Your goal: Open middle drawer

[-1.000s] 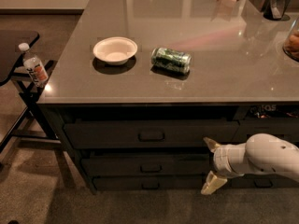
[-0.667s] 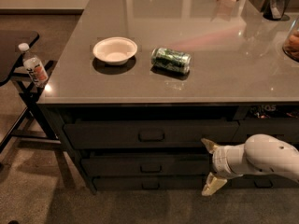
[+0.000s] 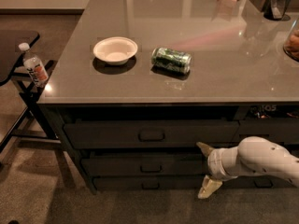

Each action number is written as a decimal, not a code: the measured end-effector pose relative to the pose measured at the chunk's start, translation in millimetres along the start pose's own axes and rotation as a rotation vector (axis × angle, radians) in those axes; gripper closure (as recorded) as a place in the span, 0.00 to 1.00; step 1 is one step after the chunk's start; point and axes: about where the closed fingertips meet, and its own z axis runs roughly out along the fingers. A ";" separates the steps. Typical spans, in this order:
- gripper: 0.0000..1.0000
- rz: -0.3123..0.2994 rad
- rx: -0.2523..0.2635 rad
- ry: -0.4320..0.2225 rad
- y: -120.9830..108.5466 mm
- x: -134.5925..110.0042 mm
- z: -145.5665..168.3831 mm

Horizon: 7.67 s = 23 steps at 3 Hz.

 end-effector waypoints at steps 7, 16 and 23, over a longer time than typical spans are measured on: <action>0.00 0.063 0.032 0.031 -6.7 40.3 131.9; 0.54 0.165 0.023 -0.084 -24.3 53.8 164.5; 0.35 0.174 0.015 -0.084 -22.3 50.2 144.5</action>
Offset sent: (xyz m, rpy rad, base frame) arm 0.0022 0.0206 -0.0729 0.0487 0.0728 0.0506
